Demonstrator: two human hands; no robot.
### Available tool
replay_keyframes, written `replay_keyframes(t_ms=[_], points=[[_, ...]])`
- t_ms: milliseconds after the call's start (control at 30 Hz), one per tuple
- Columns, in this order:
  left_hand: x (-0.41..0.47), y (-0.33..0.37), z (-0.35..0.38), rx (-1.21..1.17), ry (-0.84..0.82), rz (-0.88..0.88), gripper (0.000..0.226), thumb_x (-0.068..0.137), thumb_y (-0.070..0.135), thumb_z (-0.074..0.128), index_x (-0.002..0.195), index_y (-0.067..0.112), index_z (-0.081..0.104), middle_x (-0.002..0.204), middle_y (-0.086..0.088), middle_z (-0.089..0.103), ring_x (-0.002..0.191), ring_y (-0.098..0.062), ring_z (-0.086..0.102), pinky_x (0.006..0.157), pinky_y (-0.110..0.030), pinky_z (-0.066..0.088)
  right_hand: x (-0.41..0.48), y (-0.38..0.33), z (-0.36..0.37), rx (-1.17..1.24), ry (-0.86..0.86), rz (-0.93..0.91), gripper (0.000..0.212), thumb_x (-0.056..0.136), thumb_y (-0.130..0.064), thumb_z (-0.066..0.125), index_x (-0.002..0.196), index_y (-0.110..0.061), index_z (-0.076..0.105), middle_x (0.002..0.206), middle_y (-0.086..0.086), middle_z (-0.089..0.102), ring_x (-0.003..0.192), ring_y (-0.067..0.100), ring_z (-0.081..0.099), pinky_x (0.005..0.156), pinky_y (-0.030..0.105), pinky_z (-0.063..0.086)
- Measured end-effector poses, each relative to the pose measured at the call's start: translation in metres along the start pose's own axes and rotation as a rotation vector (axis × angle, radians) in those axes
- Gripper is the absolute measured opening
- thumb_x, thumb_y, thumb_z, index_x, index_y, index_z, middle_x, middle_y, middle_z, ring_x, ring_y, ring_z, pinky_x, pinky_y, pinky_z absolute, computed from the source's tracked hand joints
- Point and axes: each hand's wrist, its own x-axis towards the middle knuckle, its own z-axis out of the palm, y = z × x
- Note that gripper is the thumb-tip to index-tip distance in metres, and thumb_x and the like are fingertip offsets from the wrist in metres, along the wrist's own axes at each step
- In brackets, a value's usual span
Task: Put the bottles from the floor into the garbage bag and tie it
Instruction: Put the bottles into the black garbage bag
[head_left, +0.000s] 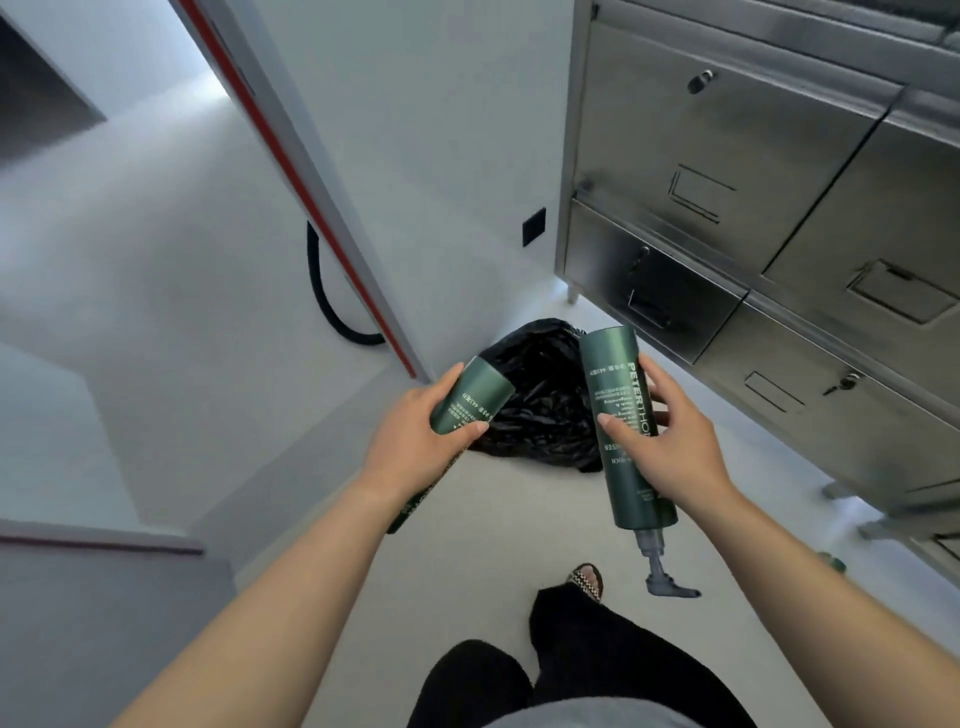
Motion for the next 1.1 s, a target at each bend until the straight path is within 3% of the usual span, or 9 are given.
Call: replay_keyframes(t_ms=[100,300,533,700,833,1000,1100], points=[[0.036,-0.003,-0.001,0.026,0.005,-0.009,0.073,0.076,0.047,0.069,0.139,0.044,0.033,0.112,-0.001,0.057,0.107,-0.016,0.052,0.082,-0.024,0.035,0.027,0.001,0.008,-0.001,-0.024,0.025,0.075,0.071,-0.033,0.075,0.134,-0.049,0.035,0.115,-0.019,0.052,0.100,0.006,0.055,0.082,0.023,0.042],[0.096,-0.019,0.007,-0.041,-0.099,0.016,0.073,0.077,0.049,0.067,0.140,0.045,0.030,0.115,-0.003,0.057,0.109,-0.018,0.053,0.095,-0.037,0.044,0.062,0.006,0.023,-0.018,0.012,0.090,0.078,0.070,-0.037,0.074,0.134,-0.053,0.033,0.112,-0.022,0.054,0.097,-0.006,0.054,0.074,0.016,0.041],[0.171,-0.045,0.012,-0.020,-0.192,0.045,0.072,0.079,0.053,0.062,0.141,0.043,0.028,0.119,-0.003,0.056,0.110,-0.019,0.053,0.087,-0.029,0.041,0.103,0.013,0.050,-0.081,0.099,0.202,0.079,0.073,-0.035,0.074,0.139,-0.044,0.032,0.119,-0.007,0.053,0.104,0.014,0.056,0.087,0.030,0.044],[0.223,-0.059,0.031,0.060,-0.242,0.086,0.072,0.080,0.053,0.061,0.142,0.041,0.028,0.115,-0.007,0.058,0.105,-0.020,0.053,0.089,-0.033,0.043,0.144,0.031,0.073,-0.017,0.143,0.214,0.078,0.073,-0.033,0.074,0.138,-0.045,0.033,0.119,-0.013,0.053,0.099,0.008,0.056,0.080,0.021,0.042],[0.254,-0.082,0.075,0.105,-0.264,0.115,0.072,0.080,0.052,0.061,0.142,0.041,0.027,0.115,-0.005,0.058,0.108,-0.020,0.050,0.089,-0.033,0.042,0.177,0.078,0.086,-0.003,0.120,0.236,0.077,0.073,-0.034,0.074,0.135,-0.051,0.031,0.111,-0.022,0.052,0.094,-0.008,0.054,0.073,0.011,0.039],[0.295,-0.130,0.172,0.133,-0.243,0.136,0.072,0.080,0.051,0.062,0.142,0.041,0.028,0.108,-0.005,0.055,0.103,-0.020,0.052,0.079,-0.026,0.035,0.223,0.182,0.115,-0.013,0.095,0.266,0.077,0.073,-0.032,0.074,0.137,-0.045,0.034,0.114,-0.016,0.053,0.094,0.000,0.056,0.075,0.016,0.041],[0.322,-0.169,0.246,0.106,-0.235,0.134,0.072,0.080,0.054,0.061,0.141,0.045,0.025,0.112,-0.003,0.055,0.103,-0.018,0.052,0.079,-0.024,0.035,0.252,0.256,0.143,0.011,0.136,0.255,0.076,0.073,-0.034,0.074,0.134,-0.052,0.033,0.107,-0.030,0.052,0.092,-0.013,0.056,0.072,0.011,0.041]])
